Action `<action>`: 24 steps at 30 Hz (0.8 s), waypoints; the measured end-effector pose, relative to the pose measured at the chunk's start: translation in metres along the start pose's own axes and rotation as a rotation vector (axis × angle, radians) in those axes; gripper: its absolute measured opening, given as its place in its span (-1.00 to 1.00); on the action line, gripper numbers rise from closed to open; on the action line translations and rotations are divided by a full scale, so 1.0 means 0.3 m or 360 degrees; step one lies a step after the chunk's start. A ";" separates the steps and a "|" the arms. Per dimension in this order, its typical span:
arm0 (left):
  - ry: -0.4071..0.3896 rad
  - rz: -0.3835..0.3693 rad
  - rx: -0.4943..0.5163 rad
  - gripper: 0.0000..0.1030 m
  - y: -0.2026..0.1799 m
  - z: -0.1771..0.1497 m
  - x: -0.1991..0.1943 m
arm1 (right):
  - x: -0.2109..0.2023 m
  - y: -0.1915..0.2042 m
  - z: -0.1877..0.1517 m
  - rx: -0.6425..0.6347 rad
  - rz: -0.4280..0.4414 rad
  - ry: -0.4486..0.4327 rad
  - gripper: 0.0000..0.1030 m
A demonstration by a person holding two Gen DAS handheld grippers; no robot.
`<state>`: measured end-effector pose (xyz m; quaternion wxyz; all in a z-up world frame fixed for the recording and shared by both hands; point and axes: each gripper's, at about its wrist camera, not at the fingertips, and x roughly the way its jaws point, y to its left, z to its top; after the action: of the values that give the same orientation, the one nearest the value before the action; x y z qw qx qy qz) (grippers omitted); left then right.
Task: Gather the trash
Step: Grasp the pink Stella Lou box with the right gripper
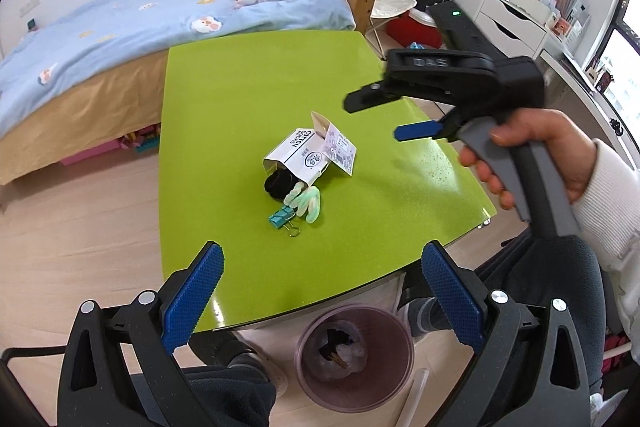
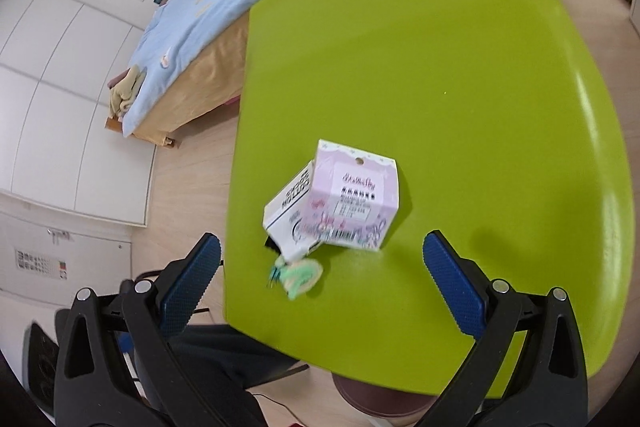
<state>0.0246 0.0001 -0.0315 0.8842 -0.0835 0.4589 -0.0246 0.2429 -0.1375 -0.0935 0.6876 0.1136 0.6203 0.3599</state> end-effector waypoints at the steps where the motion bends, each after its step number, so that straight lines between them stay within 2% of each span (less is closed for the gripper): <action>1: 0.0003 0.0000 -0.0001 0.85 0.002 0.001 0.003 | 0.019 -0.009 0.008 0.0021 0.0015 0.0014 0.93; 13: 0.0031 0.0009 -0.0056 0.85 0.043 0.001 0.026 | 0.139 -0.086 0.051 0.0185 0.0085 0.0071 0.92; 16: 0.0040 0.0006 -0.0065 0.85 0.049 0.000 0.034 | 0.155 -0.084 0.056 0.0174 0.0098 0.0086 0.70; 18: 0.0046 0.0002 -0.0068 0.85 0.051 0.000 0.040 | 0.163 -0.077 0.059 0.0154 0.0073 0.0106 0.35; 24: 0.0050 0.0000 -0.0068 0.85 0.054 0.005 0.050 | 0.131 -0.061 0.056 0.0069 0.0017 0.0050 0.29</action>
<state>0.0340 0.0145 -0.0456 0.8749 -0.1020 0.4732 -0.0161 0.2639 -0.1208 -0.1315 0.6734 0.1261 0.6379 0.3518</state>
